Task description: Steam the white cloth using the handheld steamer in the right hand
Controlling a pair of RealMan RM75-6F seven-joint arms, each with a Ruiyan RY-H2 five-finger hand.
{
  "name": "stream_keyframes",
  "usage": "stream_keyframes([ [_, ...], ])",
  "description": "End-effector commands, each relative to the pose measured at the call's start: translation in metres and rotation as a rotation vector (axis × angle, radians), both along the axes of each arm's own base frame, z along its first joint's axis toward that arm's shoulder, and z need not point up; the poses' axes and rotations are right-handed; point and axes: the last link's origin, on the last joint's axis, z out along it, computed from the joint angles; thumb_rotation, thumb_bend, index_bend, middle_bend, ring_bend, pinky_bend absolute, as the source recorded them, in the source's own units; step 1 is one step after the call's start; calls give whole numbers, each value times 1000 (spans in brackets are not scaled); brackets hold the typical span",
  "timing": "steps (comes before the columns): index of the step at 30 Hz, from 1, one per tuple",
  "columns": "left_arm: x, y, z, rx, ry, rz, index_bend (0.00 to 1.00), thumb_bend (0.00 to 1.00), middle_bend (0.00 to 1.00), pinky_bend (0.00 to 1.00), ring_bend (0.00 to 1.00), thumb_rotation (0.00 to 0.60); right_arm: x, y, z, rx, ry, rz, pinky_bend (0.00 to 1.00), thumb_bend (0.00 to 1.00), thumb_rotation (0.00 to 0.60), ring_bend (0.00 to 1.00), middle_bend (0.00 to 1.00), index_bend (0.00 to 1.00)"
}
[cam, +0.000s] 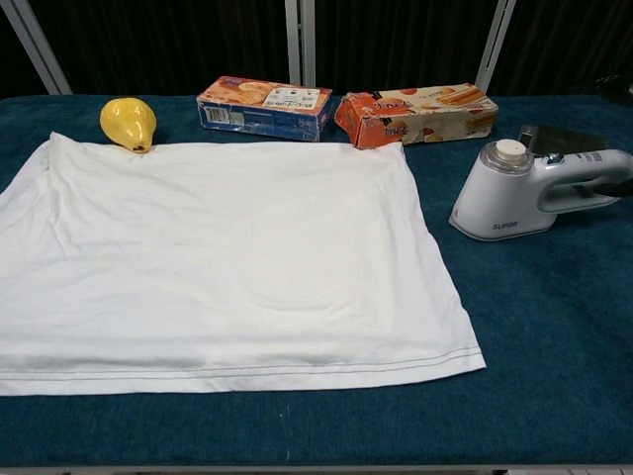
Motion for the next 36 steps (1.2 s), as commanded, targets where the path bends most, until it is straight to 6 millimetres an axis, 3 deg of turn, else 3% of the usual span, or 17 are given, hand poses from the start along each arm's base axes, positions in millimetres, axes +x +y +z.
stream_keyframes([
  [1, -1, -1, 0, 1, 1, 5, 140, 350, 99, 0, 0, 446, 6, -13, -14, 13, 15, 13, 188, 361, 600, 49, 111, 0],
  [10, -5, -3, -1, 0, -4, 24, 140, 351, 99, 0, 0, 447, 18, -32, -38, 52, 38, 45, 198, 378, 600, 70, 128, 2],
  [25, -8, -1, -2, 0, -5, 34, 140, 350, 99, 0, 0, 445, 22, -51, -75, 84, 18, 128, 295, 584, 600, 173, 230, 135],
  [31, -10, -1, -3, -3, -5, 40, 140, 350, 99, 0, 0, 446, 19, -51, -83, 109, -10, 151, 364, 678, 600, 256, 311, 278],
  [36, -11, 0, -4, -5, -7, 43, 140, 350, 99, 0, 0, 443, 14, -49, -83, 98, -65, 155, 526, 752, 600, 423, 481, 501],
])
